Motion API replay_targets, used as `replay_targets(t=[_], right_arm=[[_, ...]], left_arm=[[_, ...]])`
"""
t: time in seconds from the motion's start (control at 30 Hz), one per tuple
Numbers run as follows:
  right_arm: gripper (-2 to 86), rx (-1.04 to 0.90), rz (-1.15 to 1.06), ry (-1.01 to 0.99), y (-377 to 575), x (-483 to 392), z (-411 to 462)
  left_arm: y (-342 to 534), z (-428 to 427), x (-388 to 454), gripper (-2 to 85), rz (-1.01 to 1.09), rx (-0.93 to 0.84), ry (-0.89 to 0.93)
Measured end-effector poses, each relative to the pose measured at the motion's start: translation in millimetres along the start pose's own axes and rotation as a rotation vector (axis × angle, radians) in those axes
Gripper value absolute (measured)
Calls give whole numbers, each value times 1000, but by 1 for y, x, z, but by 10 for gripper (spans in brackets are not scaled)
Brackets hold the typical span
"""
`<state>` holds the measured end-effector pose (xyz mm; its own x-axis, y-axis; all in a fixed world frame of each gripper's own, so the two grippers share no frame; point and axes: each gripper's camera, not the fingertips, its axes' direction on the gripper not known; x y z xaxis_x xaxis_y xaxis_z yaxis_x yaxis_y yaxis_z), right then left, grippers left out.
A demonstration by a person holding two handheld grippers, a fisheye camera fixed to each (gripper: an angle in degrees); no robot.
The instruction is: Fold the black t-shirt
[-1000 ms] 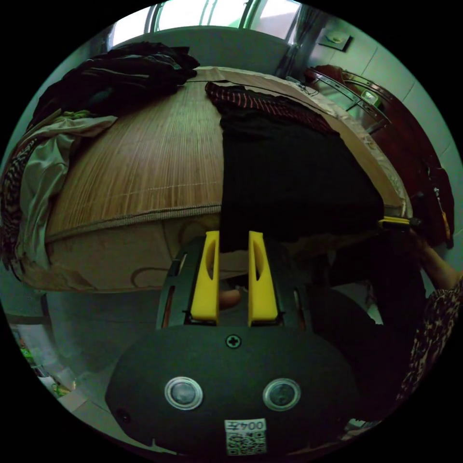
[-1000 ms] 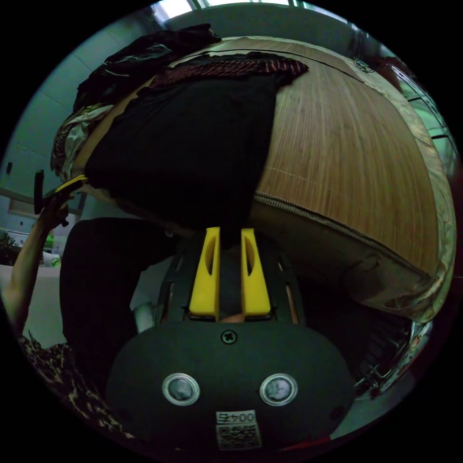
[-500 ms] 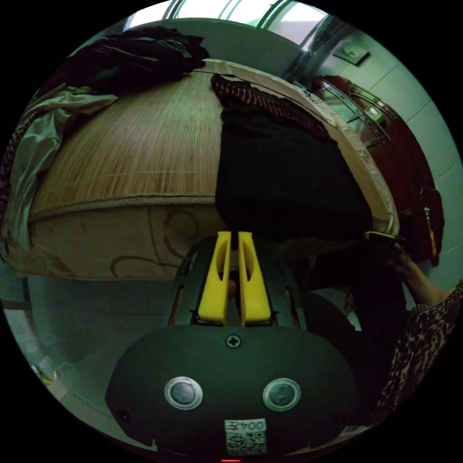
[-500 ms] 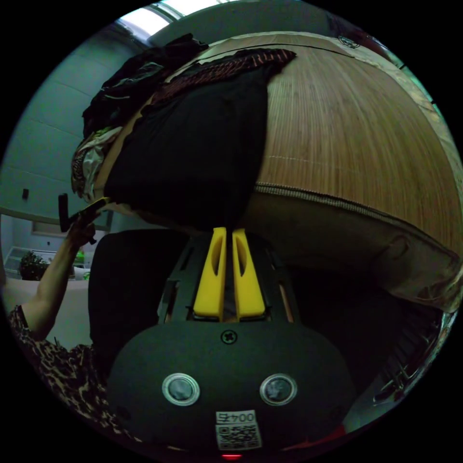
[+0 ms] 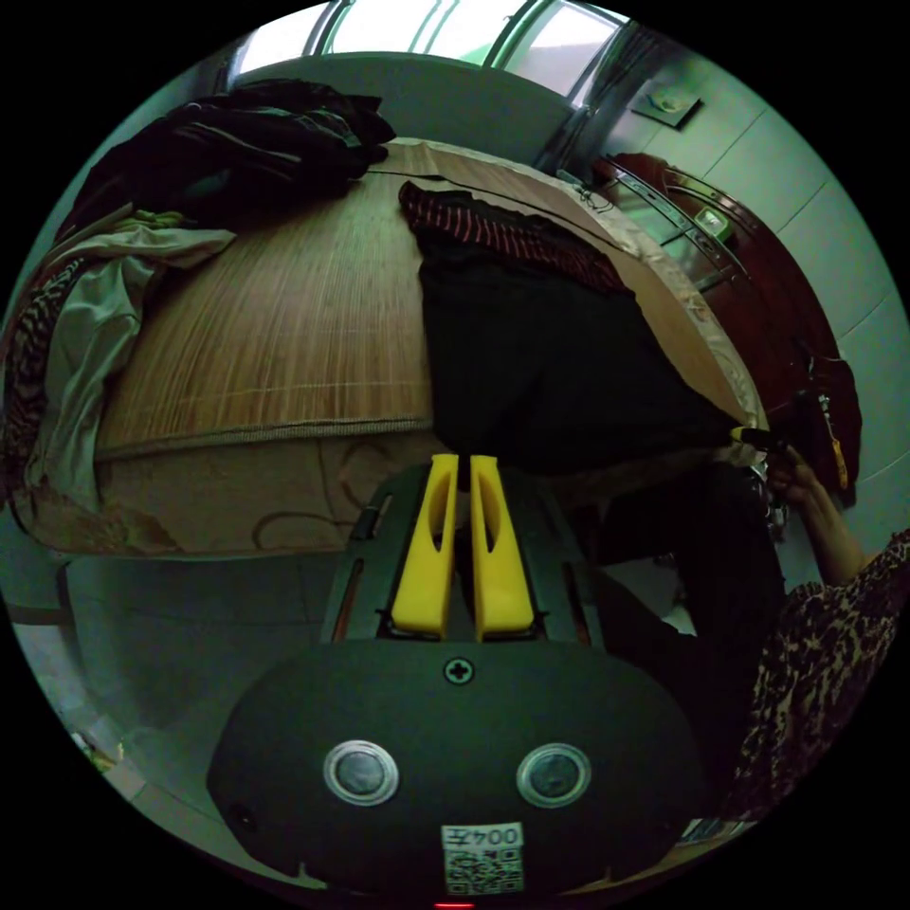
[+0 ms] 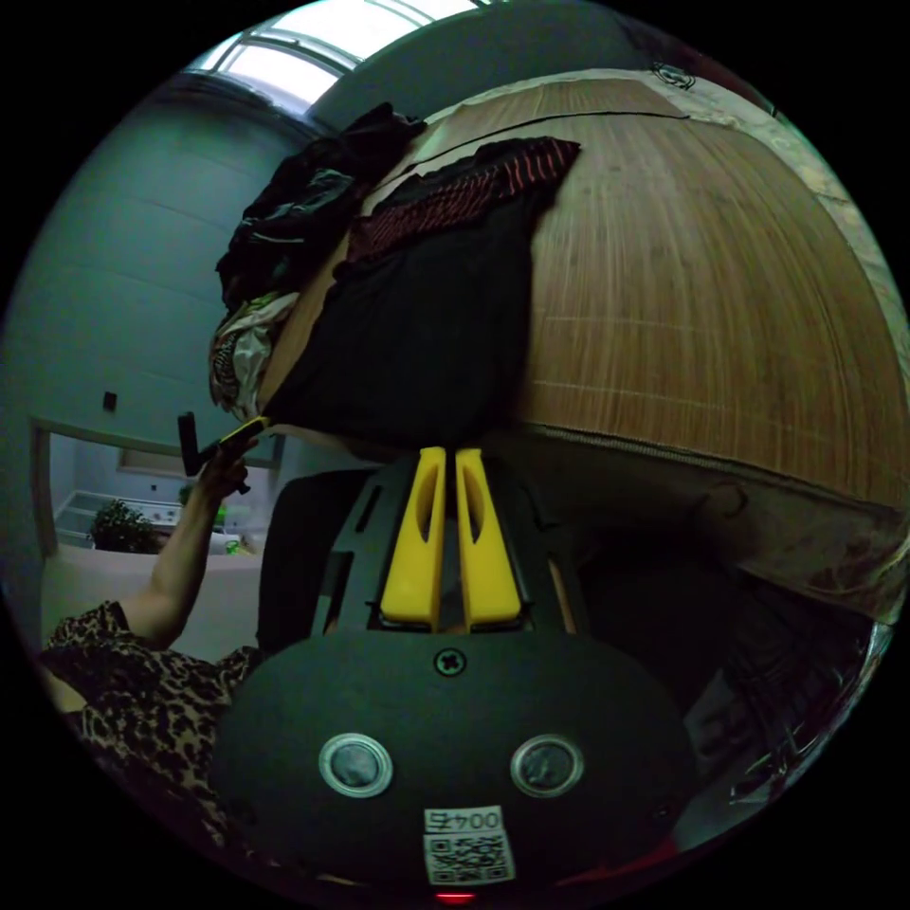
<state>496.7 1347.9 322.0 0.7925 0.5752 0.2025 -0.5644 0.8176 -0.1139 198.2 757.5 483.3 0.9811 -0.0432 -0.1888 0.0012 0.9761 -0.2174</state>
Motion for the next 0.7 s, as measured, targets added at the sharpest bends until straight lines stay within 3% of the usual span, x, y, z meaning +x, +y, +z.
replay_targets(t=[0.37, 0.7], right_arm=[[-9, 71, -52, 41, 0, 13, -82], [-9, 87, -127, 112, 15, 13, -148]], left_arm=[[29, -59, 34, 16, -52, 52, 27], [57, -131, 113, 15, 91, -6, -39]])
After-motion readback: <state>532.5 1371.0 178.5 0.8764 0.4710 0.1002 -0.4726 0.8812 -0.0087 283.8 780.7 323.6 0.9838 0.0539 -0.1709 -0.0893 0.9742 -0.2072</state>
